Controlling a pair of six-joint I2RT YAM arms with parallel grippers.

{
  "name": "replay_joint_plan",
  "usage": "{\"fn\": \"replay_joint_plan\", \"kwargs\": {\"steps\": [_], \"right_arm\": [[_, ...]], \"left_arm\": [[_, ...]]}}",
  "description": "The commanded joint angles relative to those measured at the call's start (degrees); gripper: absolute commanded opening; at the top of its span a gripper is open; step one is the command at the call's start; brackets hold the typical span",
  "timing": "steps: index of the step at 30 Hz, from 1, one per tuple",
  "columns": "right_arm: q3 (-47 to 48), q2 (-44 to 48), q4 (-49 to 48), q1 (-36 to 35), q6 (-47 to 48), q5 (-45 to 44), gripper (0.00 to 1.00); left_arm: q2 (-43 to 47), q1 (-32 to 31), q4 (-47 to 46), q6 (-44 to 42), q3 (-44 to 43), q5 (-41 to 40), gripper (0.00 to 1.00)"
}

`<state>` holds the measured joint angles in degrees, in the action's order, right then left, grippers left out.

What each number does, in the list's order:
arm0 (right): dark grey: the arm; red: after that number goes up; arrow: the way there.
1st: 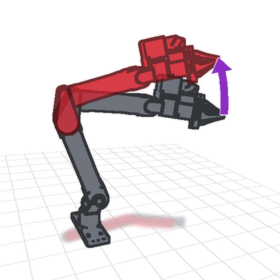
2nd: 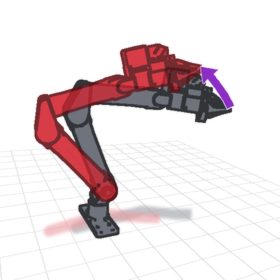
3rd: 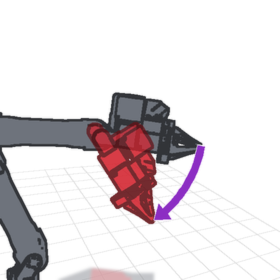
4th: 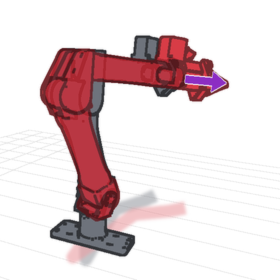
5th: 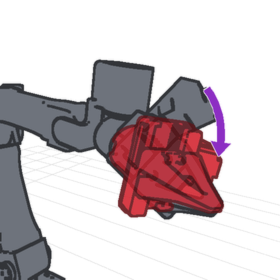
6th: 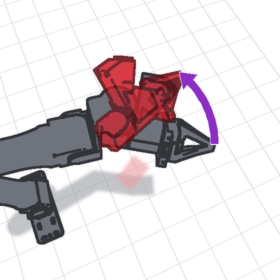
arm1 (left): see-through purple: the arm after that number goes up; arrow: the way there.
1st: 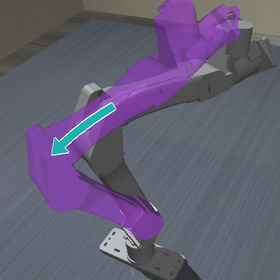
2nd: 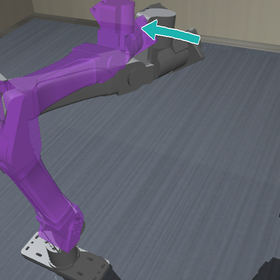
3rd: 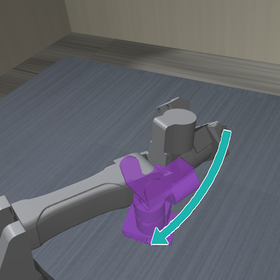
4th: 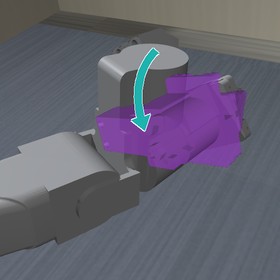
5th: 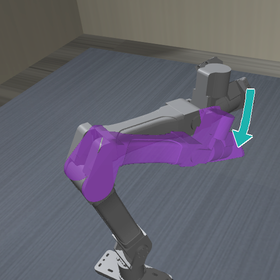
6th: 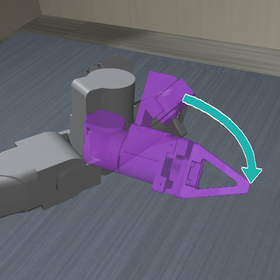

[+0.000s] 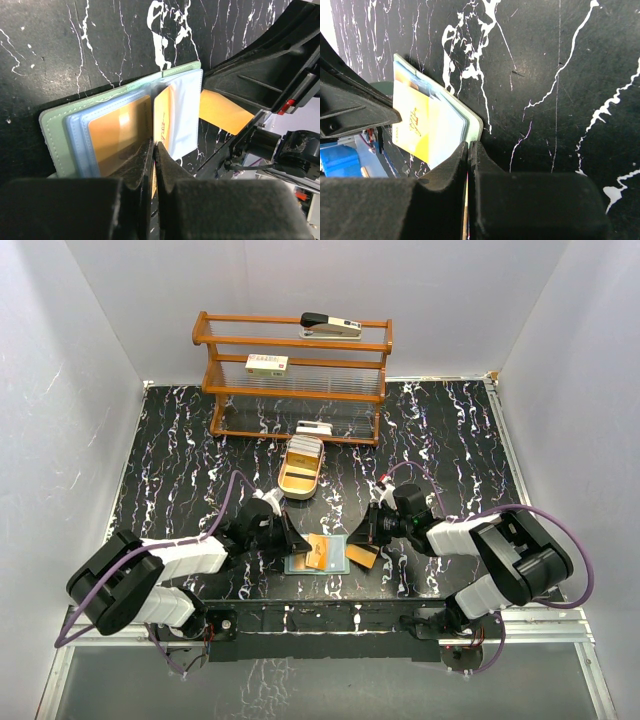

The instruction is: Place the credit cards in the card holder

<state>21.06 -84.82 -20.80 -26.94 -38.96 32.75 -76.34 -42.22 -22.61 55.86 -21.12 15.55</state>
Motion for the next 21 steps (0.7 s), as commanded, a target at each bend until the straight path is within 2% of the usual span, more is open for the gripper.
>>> {"fn": "replay_joint_plan", "kwargs": {"steps": [1, 8, 14, 21], "right_arm": [[-0.6, -1.3, -2.7, -0.6, 1.2, -1.9, 0.00], [-0.4, -0.7, -2.8, -0.5, 0.8, -2.0, 0.00], [-0.6, 0.4, -2.7, -0.6, 0.4, -2.0, 0.00], [-0.6, 1.4, -2.5, -0.7, 0.3, -2.1, 0.00]], "left_arm": [[0.2, -0.6, -5.9, 1.6, 2.0, 3.3, 0.00], [-0.3, -0.6, -4.0, 1.3, 2.2, -0.2, 0.00], [0.1, -0.6, -1.0, -2.6, 1.3, -3.6, 0.00], [0.0, -0.6, 0.4, -9.9, -0.6, -1.2, 0.00]]}}
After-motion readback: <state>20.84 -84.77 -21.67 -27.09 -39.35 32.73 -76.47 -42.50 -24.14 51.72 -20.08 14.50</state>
